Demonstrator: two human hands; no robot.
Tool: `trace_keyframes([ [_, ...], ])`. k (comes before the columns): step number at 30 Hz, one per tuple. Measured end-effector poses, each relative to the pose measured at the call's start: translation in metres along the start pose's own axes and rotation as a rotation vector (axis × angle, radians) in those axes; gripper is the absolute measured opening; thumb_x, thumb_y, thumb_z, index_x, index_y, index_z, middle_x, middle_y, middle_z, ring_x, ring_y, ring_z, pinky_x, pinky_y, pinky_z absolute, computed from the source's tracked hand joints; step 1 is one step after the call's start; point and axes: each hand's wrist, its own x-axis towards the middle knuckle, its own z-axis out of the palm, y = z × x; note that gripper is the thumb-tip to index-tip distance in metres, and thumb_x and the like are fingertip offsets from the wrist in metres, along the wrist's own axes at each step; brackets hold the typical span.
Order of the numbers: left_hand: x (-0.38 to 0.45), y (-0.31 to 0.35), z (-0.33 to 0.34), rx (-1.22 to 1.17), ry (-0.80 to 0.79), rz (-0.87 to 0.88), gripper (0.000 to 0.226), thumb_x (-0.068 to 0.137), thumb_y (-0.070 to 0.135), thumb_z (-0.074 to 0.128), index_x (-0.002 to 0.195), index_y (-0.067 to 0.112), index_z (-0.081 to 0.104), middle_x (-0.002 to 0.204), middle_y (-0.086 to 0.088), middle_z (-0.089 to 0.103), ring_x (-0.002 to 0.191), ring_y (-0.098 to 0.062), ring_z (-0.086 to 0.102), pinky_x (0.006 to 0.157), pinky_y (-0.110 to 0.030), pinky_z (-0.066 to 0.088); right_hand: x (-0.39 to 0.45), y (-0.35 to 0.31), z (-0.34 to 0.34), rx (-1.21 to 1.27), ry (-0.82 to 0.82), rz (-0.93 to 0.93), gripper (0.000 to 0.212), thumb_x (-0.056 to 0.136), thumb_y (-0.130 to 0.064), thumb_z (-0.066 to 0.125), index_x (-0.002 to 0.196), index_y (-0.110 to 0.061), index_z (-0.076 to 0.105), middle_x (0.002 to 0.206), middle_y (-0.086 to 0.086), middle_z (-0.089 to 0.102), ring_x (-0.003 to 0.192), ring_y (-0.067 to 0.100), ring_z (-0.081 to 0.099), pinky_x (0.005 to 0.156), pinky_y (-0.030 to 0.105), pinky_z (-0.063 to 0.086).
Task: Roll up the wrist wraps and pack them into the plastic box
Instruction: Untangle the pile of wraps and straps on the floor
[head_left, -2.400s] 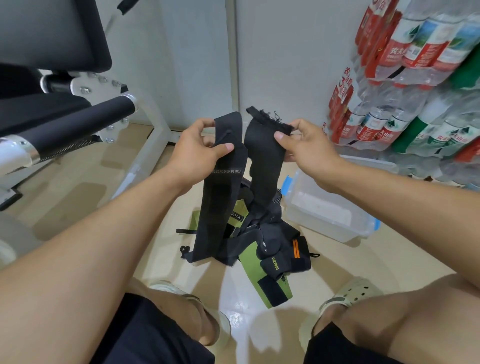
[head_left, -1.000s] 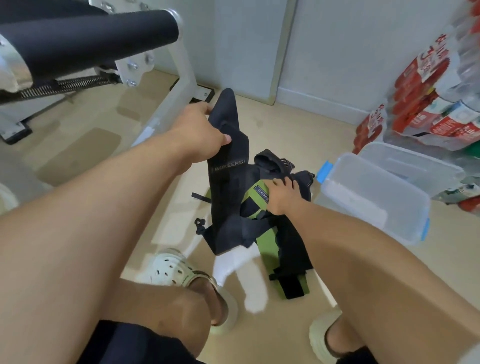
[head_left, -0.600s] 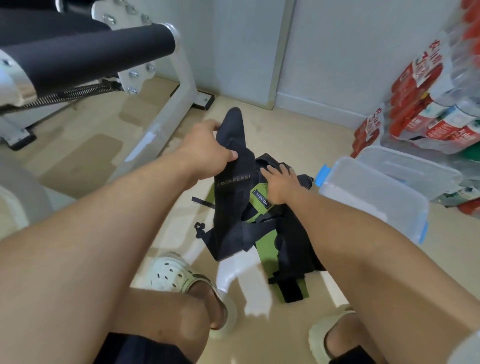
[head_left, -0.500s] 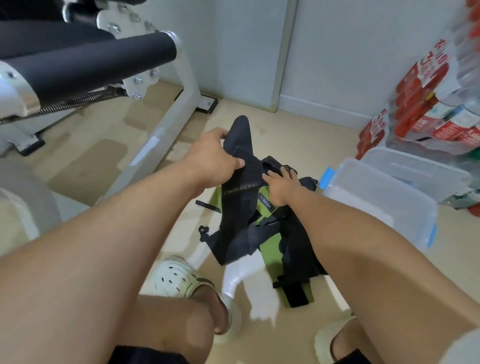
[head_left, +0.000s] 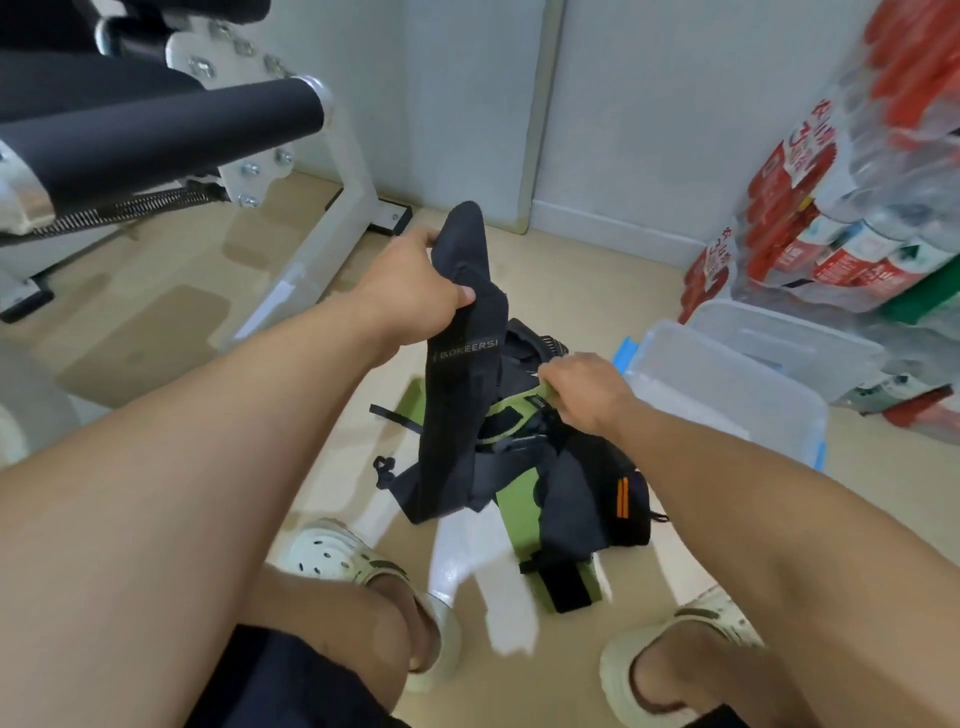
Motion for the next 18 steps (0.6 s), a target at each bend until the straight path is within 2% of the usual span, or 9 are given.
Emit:
trace_keyframes([
  [1,-0.003,0.004,-0.001,-0.003,0.011,0.010,0.066,0.094,0.017,0.070,0.151,0.021,0.038,0.136,-0.005,0.061,0.120,-0.025,0.060,0.086,-0.029,0.045,-0.007,0.002,-0.015,0.042,0.089,-0.010,0.004,0.090,-0.017,0.056,0.089,-0.020,0.053,0.088,0.000,0.060,0.088,0.029,0.061,0.077,0.039,0.045],
  [2,-0.005,0.006,-0.001,-0.006,0.020,0.018,0.066,0.094,0.017,0.070,0.152,0.020,0.037,0.136,-0.006,0.060,0.121,-0.025,0.059,0.086,-0.029,0.044,-0.015,0.004,-0.034,0.061,0.166,-0.018,0.002,0.093,-0.021,0.055,0.094,-0.019,0.055,0.092,0.001,0.061,0.089,0.029,0.060,0.070,0.038,0.046],
  [5,-0.015,0.009,-0.005,-0.007,0.048,0.031,0.066,0.095,0.017,0.069,0.152,0.019,0.037,0.139,-0.006,0.058,0.124,-0.026,0.057,0.089,-0.030,0.043,-0.039,0.001,-0.098,0.031,0.334,-0.040,0.008,0.094,-0.028,0.054,0.099,-0.022,0.057,0.097,-0.005,0.061,0.090,0.022,0.058,0.060,0.039,0.049],
  [8,-0.025,0.011,-0.005,-0.023,0.067,0.035,0.064,0.095,0.015,0.069,0.151,0.018,0.037,0.135,-0.004,0.057,0.115,-0.024,0.057,0.086,-0.031,0.044,-0.070,-0.008,-0.155,0.091,0.490,0.007,0.016,0.082,-0.022,0.062,0.097,-0.023,0.058,0.096,-0.007,0.062,0.090,0.022,0.059,0.062,0.037,0.048],
  [10,-0.030,0.012,-0.002,-0.078,0.077,0.039,0.065,0.095,0.015,0.069,0.151,0.019,0.037,0.133,-0.004,0.058,0.109,-0.023,0.058,0.084,-0.032,0.047,-0.088,-0.021,-0.187,0.216,0.568,0.129,0.024,0.078,-0.016,0.062,0.100,-0.026,0.057,0.097,-0.010,0.064,0.083,0.021,0.061,0.066,0.036,0.046],
  [13,-0.036,0.021,0.005,-0.171,0.083,0.070,0.065,0.094,0.017,0.071,0.149,0.024,0.037,0.128,-0.004,0.064,0.111,-0.024,0.064,0.088,-0.035,0.054,-0.103,-0.038,-0.215,0.446,0.555,0.290,0.025,0.078,-0.010,0.057,0.095,-0.027,0.051,0.089,-0.011,0.062,0.080,0.020,0.061,0.068,0.038,0.047],
  [16,-0.041,0.032,0.015,-0.266,0.050,0.118,0.066,0.095,0.015,0.069,0.151,0.028,0.035,0.109,-0.003,0.074,0.098,-0.021,0.072,0.090,-0.042,0.058,-0.110,-0.055,-0.224,0.673,0.557,0.275,0.024,0.080,-0.008,0.055,0.086,-0.027,0.043,0.098,-0.008,0.065,0.086,0.018,0.061,0.074,0.040,0.051],
  [18,-0.042,0.036,0.020,-0.294,0.052,0.151,0.064,0.096,0.014,0.068,0.149,0.030,0.036,0.102,-0.004,0.075,0.092,-0.021,0.074,0.087,-0.044,0.060,-0.110,-0.068,-0.219,0.874,0.538,0.247,0.023,0.086,-0.012,0.063,0.084,-0.026,0.044,0.101,-0.005,0.069,0.083,0.012,0.062,0.068,0.028,0.050],
])
